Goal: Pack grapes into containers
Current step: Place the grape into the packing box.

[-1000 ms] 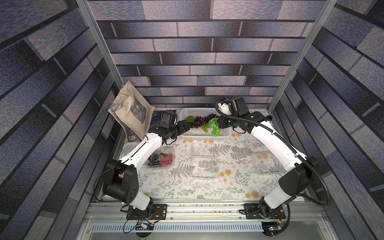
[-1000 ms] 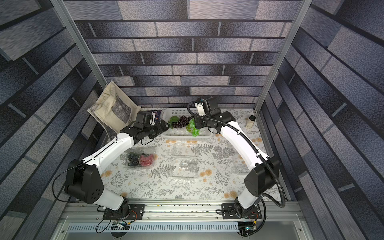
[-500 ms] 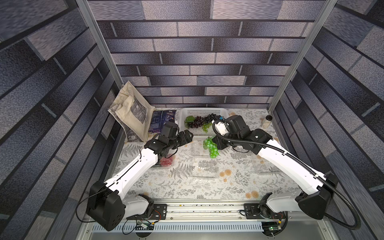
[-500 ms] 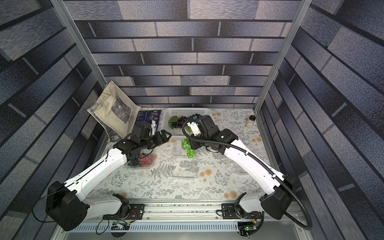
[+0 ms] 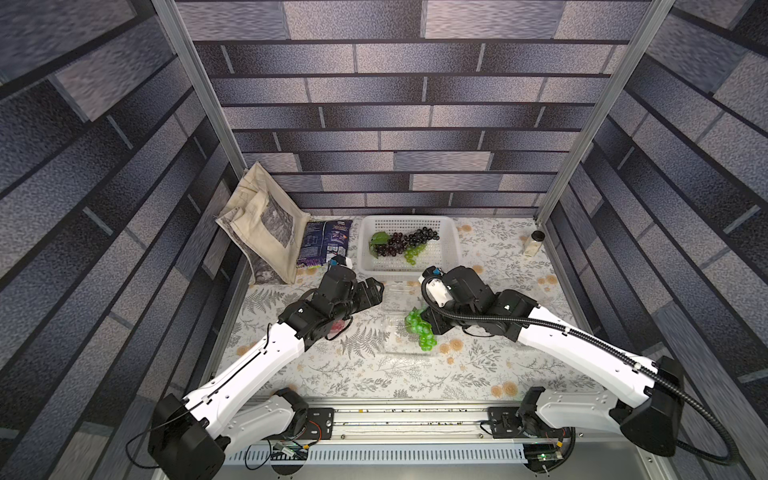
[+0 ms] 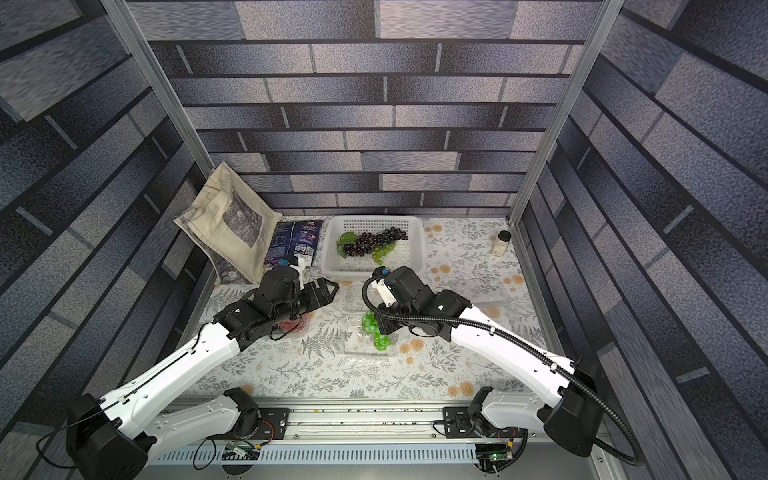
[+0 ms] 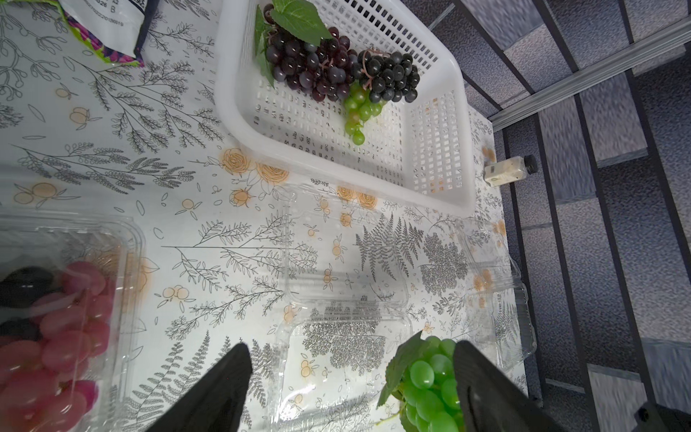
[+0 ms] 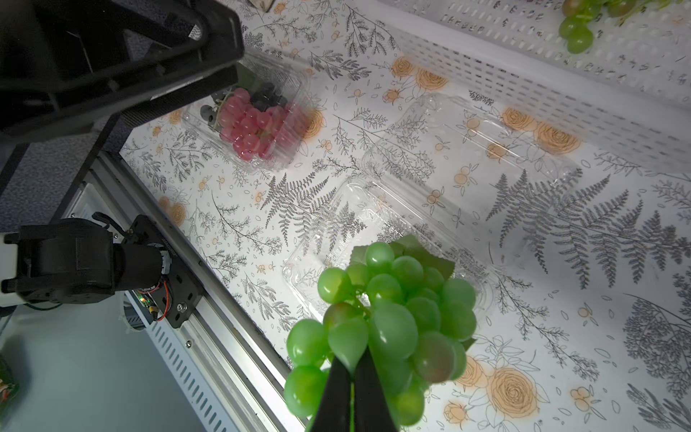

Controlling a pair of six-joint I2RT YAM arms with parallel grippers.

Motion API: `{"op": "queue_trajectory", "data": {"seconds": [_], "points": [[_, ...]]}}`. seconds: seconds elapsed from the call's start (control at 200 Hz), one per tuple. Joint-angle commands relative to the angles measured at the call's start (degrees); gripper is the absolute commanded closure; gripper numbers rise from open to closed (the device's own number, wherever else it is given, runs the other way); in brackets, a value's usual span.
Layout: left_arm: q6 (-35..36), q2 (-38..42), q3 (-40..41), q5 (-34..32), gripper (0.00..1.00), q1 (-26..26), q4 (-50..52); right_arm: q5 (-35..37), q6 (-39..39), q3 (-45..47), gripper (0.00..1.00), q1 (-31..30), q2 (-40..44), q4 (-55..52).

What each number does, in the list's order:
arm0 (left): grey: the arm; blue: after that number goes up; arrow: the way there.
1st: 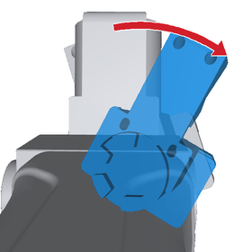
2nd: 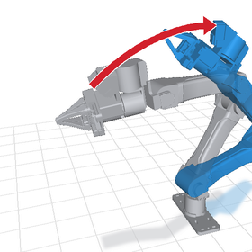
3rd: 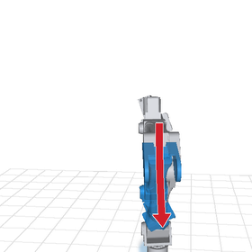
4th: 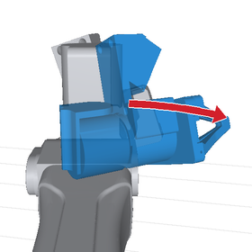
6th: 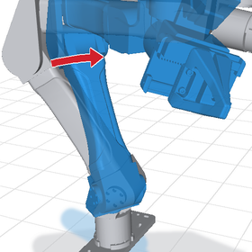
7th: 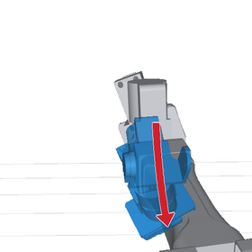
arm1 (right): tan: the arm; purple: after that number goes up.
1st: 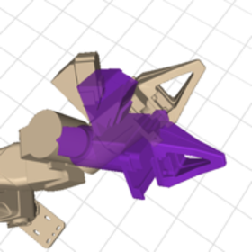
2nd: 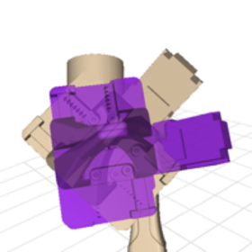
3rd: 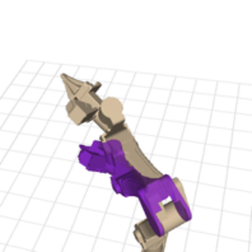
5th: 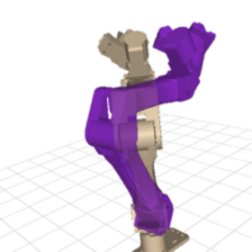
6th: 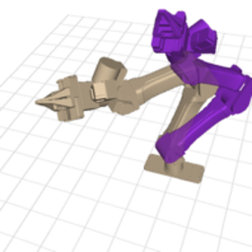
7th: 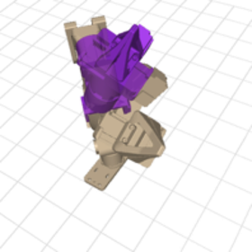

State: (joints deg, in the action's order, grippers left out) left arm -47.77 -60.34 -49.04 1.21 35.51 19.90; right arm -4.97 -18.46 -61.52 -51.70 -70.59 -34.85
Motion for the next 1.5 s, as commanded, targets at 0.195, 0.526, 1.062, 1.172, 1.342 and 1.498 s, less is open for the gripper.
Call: {"op": "queue_trajectory", "data": {"seconds": [0.195, 0.526, 1.062, 1.172, 1.342, 1.498], "points": [[-1.5, 2.5, 4.1, -4.1, 0.13, 3.4, -2.3, 4.0, -3.3, 4.9, 1.00, -3.6, -1.1, 7.1], [-1.9, 2.9, 5.8, -4.1, 0.13, 3.8, -3.5, 5.6, -5.4, 6.8, 1.00, -4.3, -1.5, 8.4], [-1.1, 1.2, 5.8, -3.4, 0.12, 3.7, -3.9, 6.4, -11.3, 10.4, 1.00, -5.4, -3.3, 13.3], [-1.0, 1.0, 5.9, -3.3, 0.12, 3.7, -3.8, 6.7, -12.3, 11.4, 1.00, -5.9, -3.6, 14.5], [-0.7, 0.5, 5.8, -2.9, 0.12, 3.4, -3.9, 6.8, -13.4, 12.9, 0.99, -6.1, -3.9, 15.6], [-0.6, -0.1, 5.7, -2.5, 0.12, 3.1, -4.0, 7.8, -13.7, 14.0, 0.94, -6.4, -3.5, 14.7]]}}
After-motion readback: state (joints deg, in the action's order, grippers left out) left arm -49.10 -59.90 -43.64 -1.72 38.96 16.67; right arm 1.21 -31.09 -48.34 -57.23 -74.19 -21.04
